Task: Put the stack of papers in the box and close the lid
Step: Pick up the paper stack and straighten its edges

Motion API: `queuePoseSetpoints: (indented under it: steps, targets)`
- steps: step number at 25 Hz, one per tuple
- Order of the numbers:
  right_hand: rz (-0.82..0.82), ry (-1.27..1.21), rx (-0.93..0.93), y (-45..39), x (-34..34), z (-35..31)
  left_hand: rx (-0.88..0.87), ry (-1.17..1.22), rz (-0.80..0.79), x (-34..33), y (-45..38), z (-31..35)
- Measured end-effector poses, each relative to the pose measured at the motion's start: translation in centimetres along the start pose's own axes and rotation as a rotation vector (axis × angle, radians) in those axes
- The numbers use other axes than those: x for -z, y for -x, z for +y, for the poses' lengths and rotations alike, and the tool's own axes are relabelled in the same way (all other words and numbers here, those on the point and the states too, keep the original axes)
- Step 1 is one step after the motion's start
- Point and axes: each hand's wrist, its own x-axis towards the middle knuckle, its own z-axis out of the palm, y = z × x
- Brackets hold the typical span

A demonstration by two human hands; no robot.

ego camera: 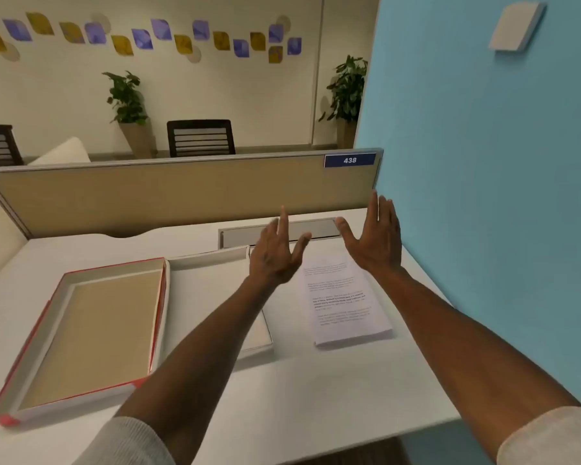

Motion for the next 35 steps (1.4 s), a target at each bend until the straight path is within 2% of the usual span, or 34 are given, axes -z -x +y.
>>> queuePoseSetpoints:
  steps: [4,7,9,12,15,18,21,27,32,35]
  targets:
    - [-0.175,-0.150,-0.177,0.8,-3.5,4.1,0.370,0.158,-0.266,-6.9,-0.3,0.5]
    - [-0.359,-0.278,-0.258,1.0,-6.8,8.0,0.740,0.487,-0.400,-11.6,-0.6,0.2]
    - [-0.492,-0.245,-0.328,1.0,-9.1,10.9,0.864,0.548,-0.444,-14.7,-0.5,-0.5]
    - [-0.624,-0.162,-0.429,1.4,-11.8,13.6,0.934,0.461,-0.439,-18.3,-0.4,-1.4]
    - [-0.702,-0.125,-0.437,1.3,-13.6,14.6,0.923,0.376,-0.414,-20.6,-0.5,-0.4]
    - [-0.736,-0.073,-0.428,1.6,-15.1,14.6,0.902,0.291,-0.375,-22.0,-0.6,0.3]
    - [-0.726,-0.009,-0.425,2.0,-16.2,14.5,0.976,0.296,-0.293,-22.9,-0.9,0.3]
    - [-0.684,0.064,-0.416,2.3,-17.0,14.7,1.082,0.400,-0.189,-23.0,-1.9,0.2]
    - [-0.674,0.051,-0.416,2.0,-17.1,14.9,1.259,0.663,-0.089,-21.9,-3.7,-1.0]
    - [-0.671,0.047,-0.420,2.0,-17.2,15.0,1.273,0.789,-0.125,-21.0,-5.1,-2.1]
